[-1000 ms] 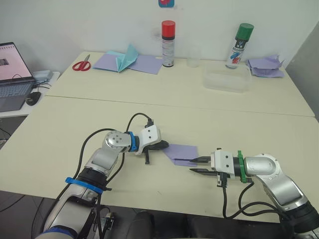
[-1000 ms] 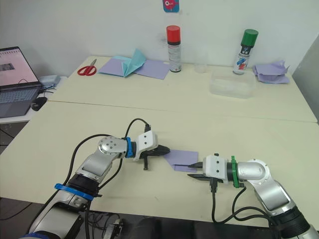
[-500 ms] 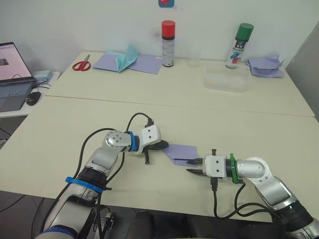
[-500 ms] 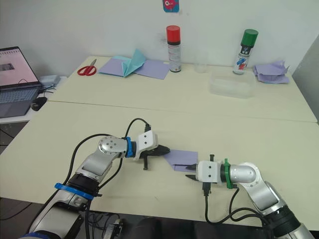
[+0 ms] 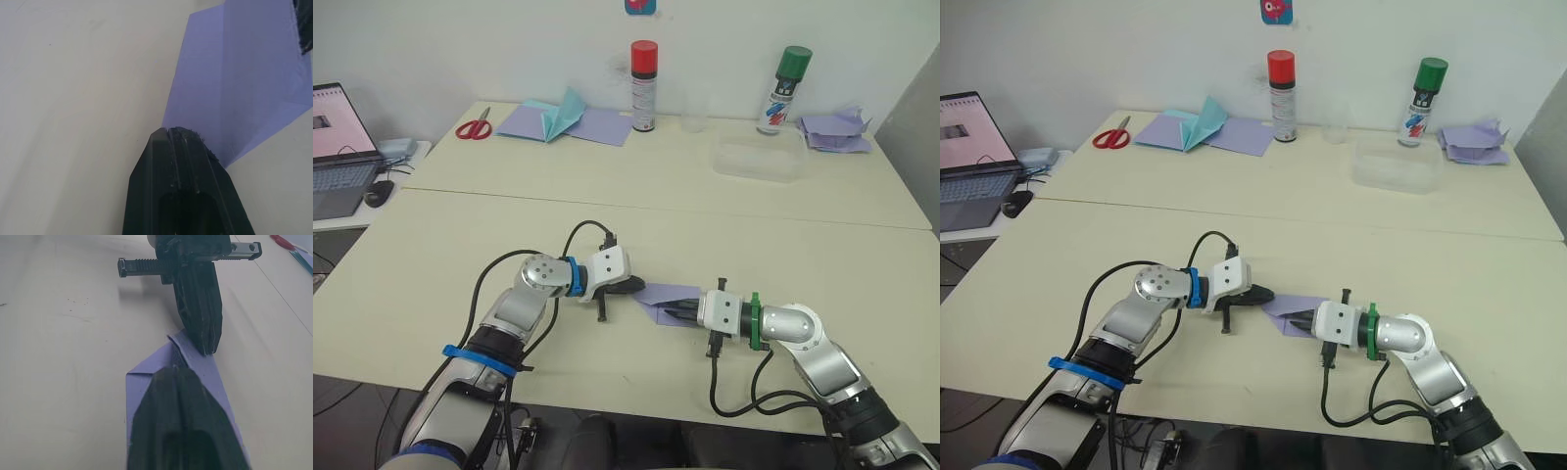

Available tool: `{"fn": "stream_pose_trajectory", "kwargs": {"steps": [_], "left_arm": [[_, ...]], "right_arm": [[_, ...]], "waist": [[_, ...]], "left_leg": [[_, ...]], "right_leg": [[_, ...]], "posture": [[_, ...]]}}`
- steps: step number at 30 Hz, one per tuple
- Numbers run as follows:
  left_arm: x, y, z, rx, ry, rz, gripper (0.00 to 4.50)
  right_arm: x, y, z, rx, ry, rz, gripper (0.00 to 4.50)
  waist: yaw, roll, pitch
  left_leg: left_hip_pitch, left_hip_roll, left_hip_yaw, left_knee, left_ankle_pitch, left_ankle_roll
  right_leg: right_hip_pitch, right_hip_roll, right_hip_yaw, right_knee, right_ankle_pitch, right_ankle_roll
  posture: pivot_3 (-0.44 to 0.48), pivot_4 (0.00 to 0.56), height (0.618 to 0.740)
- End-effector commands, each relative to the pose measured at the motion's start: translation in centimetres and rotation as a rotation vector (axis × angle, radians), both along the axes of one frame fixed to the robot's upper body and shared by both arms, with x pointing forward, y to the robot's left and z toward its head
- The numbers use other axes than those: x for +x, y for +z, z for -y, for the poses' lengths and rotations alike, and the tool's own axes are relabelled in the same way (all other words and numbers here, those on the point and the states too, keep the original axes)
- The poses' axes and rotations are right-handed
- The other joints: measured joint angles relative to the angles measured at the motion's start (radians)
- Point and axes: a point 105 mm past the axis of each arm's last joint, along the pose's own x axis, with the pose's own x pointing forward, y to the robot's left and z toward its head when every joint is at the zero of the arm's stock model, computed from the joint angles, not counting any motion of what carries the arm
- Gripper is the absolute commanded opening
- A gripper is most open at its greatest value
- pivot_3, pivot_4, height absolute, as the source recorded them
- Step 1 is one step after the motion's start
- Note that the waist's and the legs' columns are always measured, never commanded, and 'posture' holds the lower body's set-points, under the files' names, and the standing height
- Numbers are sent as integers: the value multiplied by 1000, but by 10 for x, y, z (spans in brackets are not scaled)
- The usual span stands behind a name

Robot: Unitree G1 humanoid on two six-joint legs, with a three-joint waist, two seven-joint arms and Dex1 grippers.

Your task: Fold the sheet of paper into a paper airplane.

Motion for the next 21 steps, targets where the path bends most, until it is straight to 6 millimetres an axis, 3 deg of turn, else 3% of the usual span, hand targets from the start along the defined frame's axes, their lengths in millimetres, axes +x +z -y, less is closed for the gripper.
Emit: {"fn": "stream_pose_trajectory", "kwargs": {"steps": [1,15,21], "left_arm": [[-4,-15,-1,52,-2,-39,0],[-3,-15,-1,53,-7,-38,0],[-3,-15,-1,54,-6,-33,0]], "right_arm": [[3,13,-3,51,0,33,42],[6,16,-8,81,2,44,42],[-4,18,-8,64,64,65,42]], "waist": [[0,0,0],[0,0,0],[0,0,0]], "left_leg": [[0,0,0,0,0,0],[0,0,0,0,0,0],[0,0,0,0,0,0]], "right_leg": [[0,0,0,0,0,0],[0,0,0,0,0,0],[0,0,0,0,0,0]], "posture": [[0,150,740],[0,150,740],[0,150,740]]}}
